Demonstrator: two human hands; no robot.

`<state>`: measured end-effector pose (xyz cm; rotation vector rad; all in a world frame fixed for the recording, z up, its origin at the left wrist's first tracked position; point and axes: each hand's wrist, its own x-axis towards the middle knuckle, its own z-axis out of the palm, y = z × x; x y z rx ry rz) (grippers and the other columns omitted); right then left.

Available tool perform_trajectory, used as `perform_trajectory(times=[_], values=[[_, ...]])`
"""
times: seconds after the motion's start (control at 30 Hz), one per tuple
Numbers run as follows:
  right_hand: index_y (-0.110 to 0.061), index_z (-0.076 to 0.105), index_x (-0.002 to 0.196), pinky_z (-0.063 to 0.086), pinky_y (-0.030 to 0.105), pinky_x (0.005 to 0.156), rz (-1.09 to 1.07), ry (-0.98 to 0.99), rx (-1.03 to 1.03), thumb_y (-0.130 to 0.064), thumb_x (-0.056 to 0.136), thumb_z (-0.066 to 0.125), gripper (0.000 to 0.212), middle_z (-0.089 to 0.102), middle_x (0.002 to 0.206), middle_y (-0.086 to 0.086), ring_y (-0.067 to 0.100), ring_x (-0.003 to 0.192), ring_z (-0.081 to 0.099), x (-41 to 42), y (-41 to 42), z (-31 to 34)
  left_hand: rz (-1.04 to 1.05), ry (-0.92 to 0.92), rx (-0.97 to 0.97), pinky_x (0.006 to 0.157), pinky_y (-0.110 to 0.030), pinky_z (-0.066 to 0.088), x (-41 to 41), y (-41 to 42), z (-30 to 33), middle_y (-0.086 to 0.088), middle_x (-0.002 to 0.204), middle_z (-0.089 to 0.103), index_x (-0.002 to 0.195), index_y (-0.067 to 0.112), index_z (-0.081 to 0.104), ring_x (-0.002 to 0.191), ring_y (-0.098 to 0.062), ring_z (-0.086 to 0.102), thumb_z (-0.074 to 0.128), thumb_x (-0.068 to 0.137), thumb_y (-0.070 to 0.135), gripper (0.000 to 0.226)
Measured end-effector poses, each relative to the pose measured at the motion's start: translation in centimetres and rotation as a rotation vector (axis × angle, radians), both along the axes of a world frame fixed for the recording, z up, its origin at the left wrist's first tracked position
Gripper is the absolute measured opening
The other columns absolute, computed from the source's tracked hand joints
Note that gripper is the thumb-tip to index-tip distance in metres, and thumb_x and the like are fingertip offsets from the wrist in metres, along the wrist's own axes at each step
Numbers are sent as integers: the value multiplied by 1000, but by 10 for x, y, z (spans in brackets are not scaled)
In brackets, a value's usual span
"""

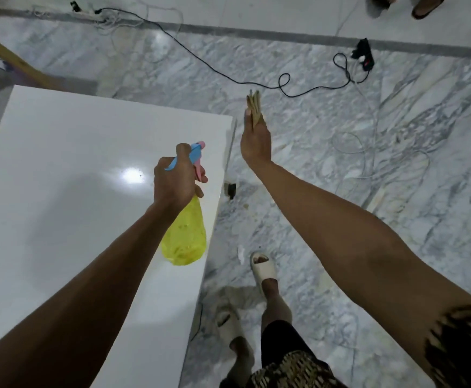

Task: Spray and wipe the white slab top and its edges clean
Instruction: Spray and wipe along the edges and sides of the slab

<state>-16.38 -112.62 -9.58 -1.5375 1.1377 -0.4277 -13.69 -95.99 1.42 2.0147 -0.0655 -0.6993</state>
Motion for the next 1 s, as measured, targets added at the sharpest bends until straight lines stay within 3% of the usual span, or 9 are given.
perform_trajectory(times=[0.03, 0.07, 0.1, 0.13, 0.2, 0.3, 0.37, 0.47, 1.0], values=[[-13, 56, 128, 49, 37, 79, 71, 50, -126, -56, 101, 34, 56, 66, 103, 8, 27, 96, 64, 15, -3, -9, 19, -5, -2, 40, -25, 49, 6, 0, -3, -14, 73, 63, 96, 33, 78, 65, -21, 68, 38, 109, 30, 42], [-14, 47, 140, 44, 45, 101, 208, 131, -222, -60, 99, 34, 63, 59, 130, 14, 31, 122, 55, 28, -2, -19, 37, -10, -2, 40, -25, 49, 10, 0, -7, -14, 72, 62, 95, 32, 77, 64, -20, 67, 37, 110, 31, 43], [-16, 29, 153, 21, 51, 118, 425, 239, -273, -65, 97, 32, 74, 34, 156, 15, 32, 146, 29, 37, 5, -27, 51, -20, 0, 40, -24, 49, 13, 3, -10, -14, 71, 62, 92, 30, 76, 64, -20, 67, 37, 111, 31, 43], [-20, 11, 159, -3, 52, 121, 645, 351, -285, -70, 95, 28, 83, 4, 166, 13, 31, 153, -1, 43, 12, -35, 61, -24, 7, 40, -24, 49, 16, 5, -11, -14, 70, 63, 89, 26, 75, 63, -20, 67, 37, 111, 32, 43], [-25, 3, 159, -20, 52, 115, 819, 447, -318, -76, 93, 22, 86, -19, 164, 10, 31, 149, -26, 49, 25, -53, 78, -34, 38, 41, -24, 50, 22, 10, -15, -13, 71, 65, 86, 22, 72, 64, -22, 67, 38, 111, 34, 44], [-20, 26, 155, -4, 52, 122, 621, 388, -533, -49, 102, 31, 60, 7, 165, 16, 36, 152, -2, 52, 28, -62, 57, -50, 70, 44, -24, 51, 29, 17, -20, -12, 72, 64, 97, 32, 74, 66, -19, 68, 35, 111, 35, 42], [-17, 29, 154, 2, 49, 123, 463, 361, -561, -33, 101, 38, 57, 12, 164, 20, 38, 152, 7, 59, 22, -60, 41, -64, 76, 44, -24, 51, 31, 20, -23, -12, 71, 63, 106, 31, 76, 67, -19, 69, 34, 111, 34, 42], [-21, 22, 157, 1, 54, 122, 473, 446, -532, -35, 101, 35, 59, 1, 165, 20, 42, 151, -3, 71, 20, -68, 25, -70, 85, 44, -25, 50, 30, 25, -26, -12, 69, 62, 104, 31, 77, 72, -24, 69, 34, 109, 34, 43], [-21, 25, 157, 0, 49, 123, 521, 544, -695, -42, 105, 27, 55, 5, 165, 17, 41, 151, -2, 37, 75, -78, 21, -34, 80, 45, -26, 49, 7, 38, -24, -4, 61, 64, 96, 21, 75, 72, -27, 69, 38, 104, 39, 42]])
